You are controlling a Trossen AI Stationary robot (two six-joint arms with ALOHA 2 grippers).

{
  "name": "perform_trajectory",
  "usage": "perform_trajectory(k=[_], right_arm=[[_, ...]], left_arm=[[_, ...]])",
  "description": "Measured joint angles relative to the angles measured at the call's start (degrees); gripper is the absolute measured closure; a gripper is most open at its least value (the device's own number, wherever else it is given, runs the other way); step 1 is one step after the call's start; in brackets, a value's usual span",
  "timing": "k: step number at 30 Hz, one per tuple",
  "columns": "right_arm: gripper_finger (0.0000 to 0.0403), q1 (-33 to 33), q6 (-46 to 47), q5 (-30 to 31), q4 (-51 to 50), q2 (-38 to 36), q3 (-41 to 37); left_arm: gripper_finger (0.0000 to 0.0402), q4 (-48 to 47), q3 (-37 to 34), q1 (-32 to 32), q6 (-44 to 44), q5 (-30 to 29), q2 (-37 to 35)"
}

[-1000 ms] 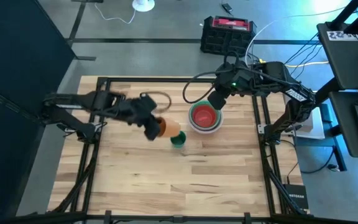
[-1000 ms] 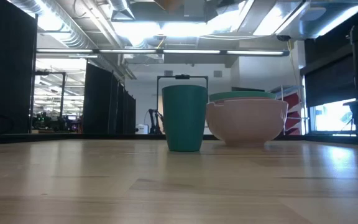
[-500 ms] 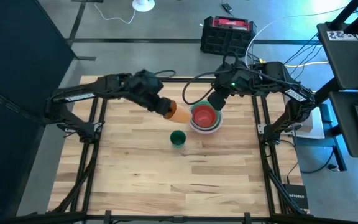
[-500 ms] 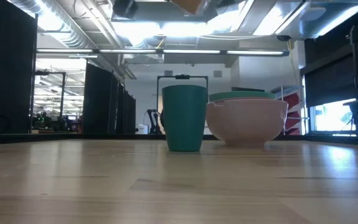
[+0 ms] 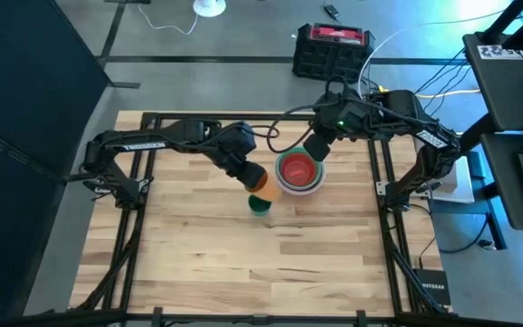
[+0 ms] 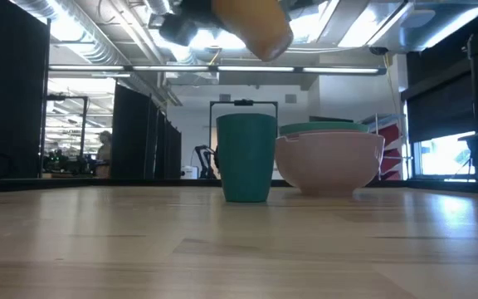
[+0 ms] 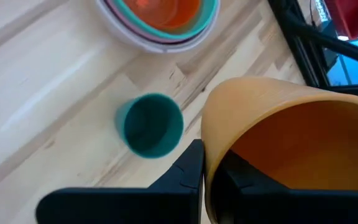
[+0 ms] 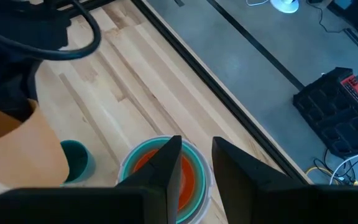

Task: Nest bowls inside each other
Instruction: Stack the yellow cup on top of the teal cup

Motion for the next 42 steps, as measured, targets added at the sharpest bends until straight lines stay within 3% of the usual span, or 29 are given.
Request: perform_trajectory(k=[14,23,42], right_arm=[[0.0329,0.0,0.0,0.0,0.0,0.0,0.0],[0.0329,0.0,0.1,0.0,0.0,0.0,0.0],[0.0329,0.0,0.2,-0.5,0.0,0.0,0.0]], left_arm=[[0.0401,-9.8,6.8,1.4,5.4,-1.5,4.4],[0.0401,-5.8,6.9,1.2,4.3,-2.1,4.9],[0.0401,-9.9,6.8,-0.4,8.5,-6.6,8.2]])
